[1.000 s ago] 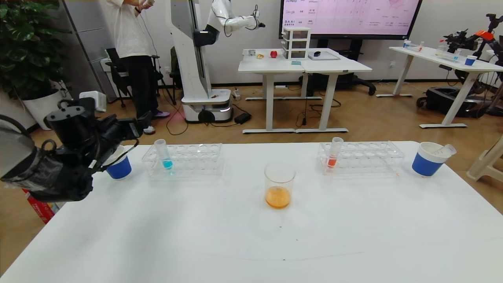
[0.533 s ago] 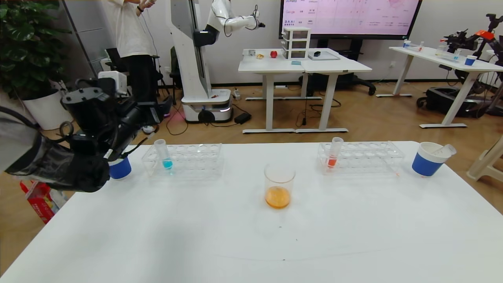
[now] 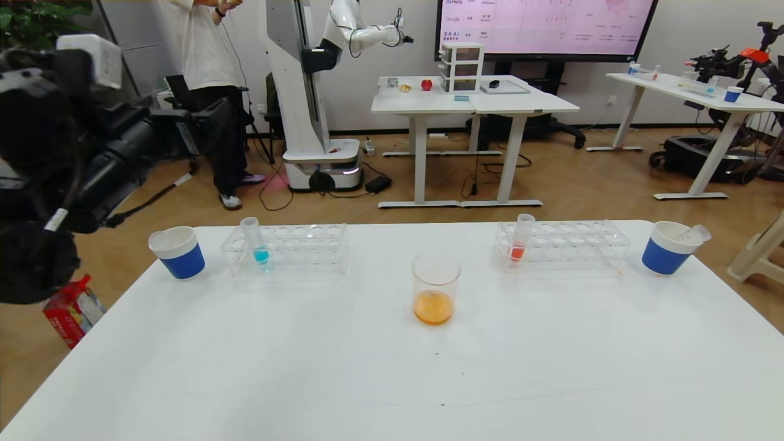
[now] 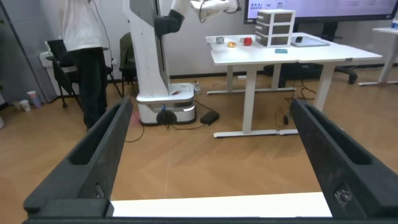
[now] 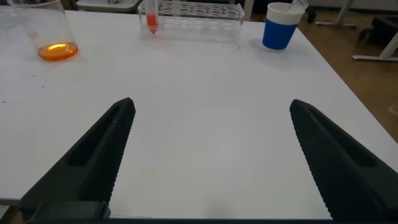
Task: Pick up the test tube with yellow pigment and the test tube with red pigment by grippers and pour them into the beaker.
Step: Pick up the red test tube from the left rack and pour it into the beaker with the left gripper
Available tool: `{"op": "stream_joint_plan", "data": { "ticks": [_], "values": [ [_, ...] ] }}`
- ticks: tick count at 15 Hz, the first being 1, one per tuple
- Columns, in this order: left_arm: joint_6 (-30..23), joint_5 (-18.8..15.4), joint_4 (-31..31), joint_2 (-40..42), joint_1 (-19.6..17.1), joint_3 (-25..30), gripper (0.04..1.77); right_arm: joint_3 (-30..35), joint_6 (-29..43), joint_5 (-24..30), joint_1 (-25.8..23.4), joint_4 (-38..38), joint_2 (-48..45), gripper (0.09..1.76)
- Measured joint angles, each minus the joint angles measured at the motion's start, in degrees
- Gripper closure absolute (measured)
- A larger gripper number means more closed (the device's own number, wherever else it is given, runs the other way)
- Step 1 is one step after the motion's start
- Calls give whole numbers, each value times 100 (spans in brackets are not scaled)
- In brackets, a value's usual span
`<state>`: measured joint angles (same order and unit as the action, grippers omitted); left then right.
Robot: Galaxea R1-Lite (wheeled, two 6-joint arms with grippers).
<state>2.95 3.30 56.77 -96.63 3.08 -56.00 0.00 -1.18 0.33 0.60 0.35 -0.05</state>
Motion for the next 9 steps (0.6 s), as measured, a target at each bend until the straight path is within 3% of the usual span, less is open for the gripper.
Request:
{"op": "stream_joint_plan", "data": {
  "ticks": [9],
  "values": [
    [21, -41, -918, 3316, -85, 1705, 6, 0, -2, -2, 0, -2, 0, 11]
  ]
}}
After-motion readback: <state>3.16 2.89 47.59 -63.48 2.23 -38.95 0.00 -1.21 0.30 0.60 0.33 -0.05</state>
